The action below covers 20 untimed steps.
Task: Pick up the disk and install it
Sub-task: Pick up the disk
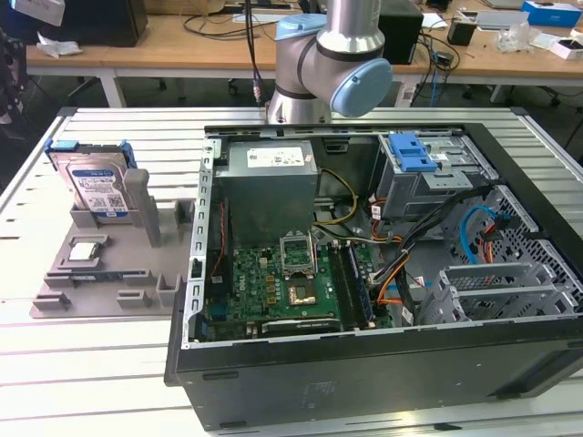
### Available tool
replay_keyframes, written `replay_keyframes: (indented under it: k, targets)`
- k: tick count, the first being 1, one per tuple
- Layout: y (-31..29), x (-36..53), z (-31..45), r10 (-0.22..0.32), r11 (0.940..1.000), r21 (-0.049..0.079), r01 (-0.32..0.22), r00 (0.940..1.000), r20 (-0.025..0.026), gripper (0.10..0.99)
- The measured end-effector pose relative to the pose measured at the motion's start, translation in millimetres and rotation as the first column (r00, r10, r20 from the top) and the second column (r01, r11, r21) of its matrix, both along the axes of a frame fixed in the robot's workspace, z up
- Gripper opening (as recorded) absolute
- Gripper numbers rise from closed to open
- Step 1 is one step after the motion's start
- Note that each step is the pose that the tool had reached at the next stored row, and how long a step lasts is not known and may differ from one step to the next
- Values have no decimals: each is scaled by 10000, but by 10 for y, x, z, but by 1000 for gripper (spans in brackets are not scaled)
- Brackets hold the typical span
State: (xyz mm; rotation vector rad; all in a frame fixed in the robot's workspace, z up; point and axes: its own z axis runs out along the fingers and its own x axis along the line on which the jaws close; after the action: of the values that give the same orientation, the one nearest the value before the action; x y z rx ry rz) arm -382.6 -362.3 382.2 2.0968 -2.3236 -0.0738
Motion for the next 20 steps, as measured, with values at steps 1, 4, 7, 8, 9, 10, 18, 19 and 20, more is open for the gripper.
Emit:
replay_keyframes:
  k: [1,4,7,8,9,10,18,19,20]
  targets:
    - [0,0,0,182,9998,0,-182,9998,0,106]
    - [0,0,0,573,9984,0,-573,9984,0,106]
    - [0,0,0,859,9963,0,-859,9963,1,106]
    - [0,0,0,950,9955,0,-950,9955,0,106]
    - [0,0,0,1041,9946,0,-1041,9946,0,106]
    - [0,0,0,1142,9935,-1,-1142,9935,0,106]
    - [0,0,0,1683,9857,0,-1683,9857,0,106]
    - [0,0,0,1688,9857,0,-1688,9857,0,114]
    - [0,0,0,1692,9856,0,-1692,9856,0,114]
